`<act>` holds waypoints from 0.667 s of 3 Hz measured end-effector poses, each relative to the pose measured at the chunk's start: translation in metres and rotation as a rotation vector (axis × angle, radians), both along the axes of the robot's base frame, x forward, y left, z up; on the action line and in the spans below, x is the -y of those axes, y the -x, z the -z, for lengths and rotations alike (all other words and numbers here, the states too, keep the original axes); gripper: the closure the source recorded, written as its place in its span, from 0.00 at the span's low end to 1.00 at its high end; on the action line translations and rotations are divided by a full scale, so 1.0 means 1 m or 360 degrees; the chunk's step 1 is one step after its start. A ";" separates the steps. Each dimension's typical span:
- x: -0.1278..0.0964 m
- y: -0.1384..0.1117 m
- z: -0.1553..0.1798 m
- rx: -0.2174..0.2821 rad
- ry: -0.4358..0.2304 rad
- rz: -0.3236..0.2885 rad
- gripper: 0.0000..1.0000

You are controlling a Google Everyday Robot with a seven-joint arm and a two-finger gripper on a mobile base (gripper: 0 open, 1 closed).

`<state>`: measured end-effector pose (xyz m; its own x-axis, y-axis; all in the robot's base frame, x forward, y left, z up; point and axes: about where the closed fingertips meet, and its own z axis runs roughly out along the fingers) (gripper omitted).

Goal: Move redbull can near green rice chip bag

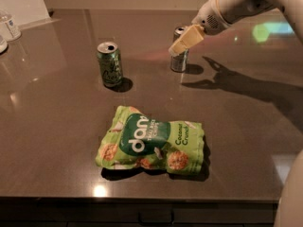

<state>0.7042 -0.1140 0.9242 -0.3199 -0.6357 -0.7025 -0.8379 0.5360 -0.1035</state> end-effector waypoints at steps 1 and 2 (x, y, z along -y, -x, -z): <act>-0.002 -0.004 0.002 -0.0005 -0.0019 -0.0016 0.39; -0.002 0.001 -0.001 -0.0013 -0.0040 -0.0046 0.62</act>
Offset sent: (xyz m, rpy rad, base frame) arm -0.0111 -0.0040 0.0109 0.0432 0.0057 0.0482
